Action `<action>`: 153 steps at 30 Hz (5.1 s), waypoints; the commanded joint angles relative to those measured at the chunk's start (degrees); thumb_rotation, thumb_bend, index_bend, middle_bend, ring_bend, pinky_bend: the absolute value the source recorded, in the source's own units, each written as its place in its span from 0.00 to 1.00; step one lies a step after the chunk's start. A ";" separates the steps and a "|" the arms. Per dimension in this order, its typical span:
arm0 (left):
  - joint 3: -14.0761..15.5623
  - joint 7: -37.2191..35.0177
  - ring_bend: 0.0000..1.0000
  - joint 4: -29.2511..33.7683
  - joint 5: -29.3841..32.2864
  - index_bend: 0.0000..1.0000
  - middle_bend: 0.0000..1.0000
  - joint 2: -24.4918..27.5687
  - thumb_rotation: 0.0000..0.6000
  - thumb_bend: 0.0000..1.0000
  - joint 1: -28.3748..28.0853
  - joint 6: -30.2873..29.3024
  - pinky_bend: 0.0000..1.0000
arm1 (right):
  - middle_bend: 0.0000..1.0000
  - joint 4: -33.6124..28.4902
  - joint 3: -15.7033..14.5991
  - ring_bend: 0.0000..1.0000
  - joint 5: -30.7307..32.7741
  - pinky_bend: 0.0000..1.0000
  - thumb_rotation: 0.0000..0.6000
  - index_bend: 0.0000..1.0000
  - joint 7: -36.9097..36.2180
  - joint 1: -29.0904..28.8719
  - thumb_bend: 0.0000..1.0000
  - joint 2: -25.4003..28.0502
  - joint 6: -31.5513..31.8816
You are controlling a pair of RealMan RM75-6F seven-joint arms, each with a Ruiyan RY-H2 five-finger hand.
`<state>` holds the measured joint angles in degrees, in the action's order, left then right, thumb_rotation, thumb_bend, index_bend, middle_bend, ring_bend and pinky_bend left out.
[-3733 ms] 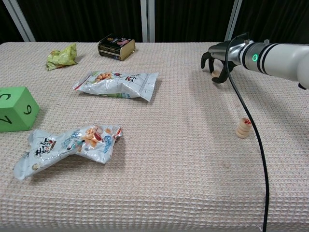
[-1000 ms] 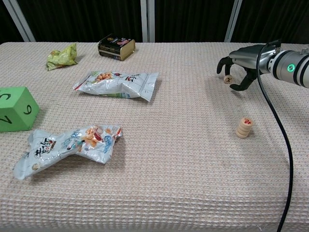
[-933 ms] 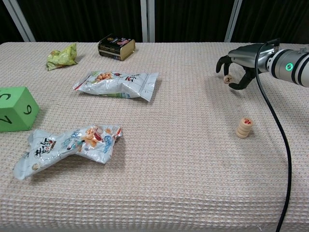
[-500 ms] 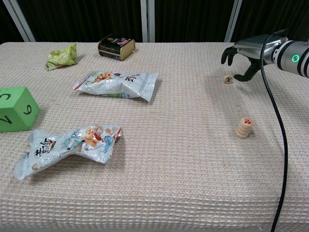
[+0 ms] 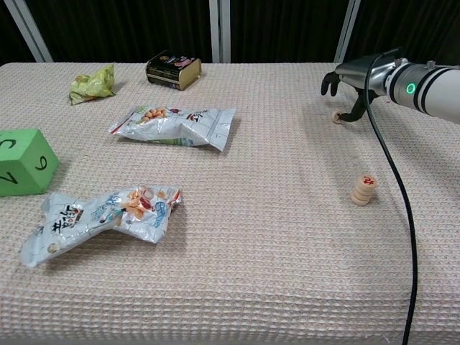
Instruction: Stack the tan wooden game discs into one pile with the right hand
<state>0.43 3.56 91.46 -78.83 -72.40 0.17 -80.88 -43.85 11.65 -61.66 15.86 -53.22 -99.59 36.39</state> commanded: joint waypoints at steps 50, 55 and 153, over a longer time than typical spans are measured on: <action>0.28 -1.73 0.13 -1.30 0.09 0.28 0.16 -0.21 1.00 0.13 0.69 0.13 0.18 | 0.32 6.71 -0.70 0.05 -5.77 0.00 1.00 0.48 -3.22 -0.16 0.33 -4.09 0.20; 0.30 -1.81 0.13 -1.42 -0.01 0.28 0.16 -0.28 1.00 0.13 0.65 0.24 0.18 | 0.33 4.33 -0.97 0.05 -7.07 0.00 1.00 0.51 -3.95 0.88 0.35 -2.29 2.29; -1.49 -0.61 0.13 -2.66 -5.97 0.27 0.16 -1.39 1.00 0.13 0.59 -7.28 0.18 | 0.10 -54.05 -13.96 0.00 -24.22 0.00 1.00 0.00 -5.55 41.52 0.34 37.42 53.17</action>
<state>-0.63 2.48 89.43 -83.94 -73.26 0.59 -87.00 -97.52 -1.39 -86.09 13.70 -15.48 -63.81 85.54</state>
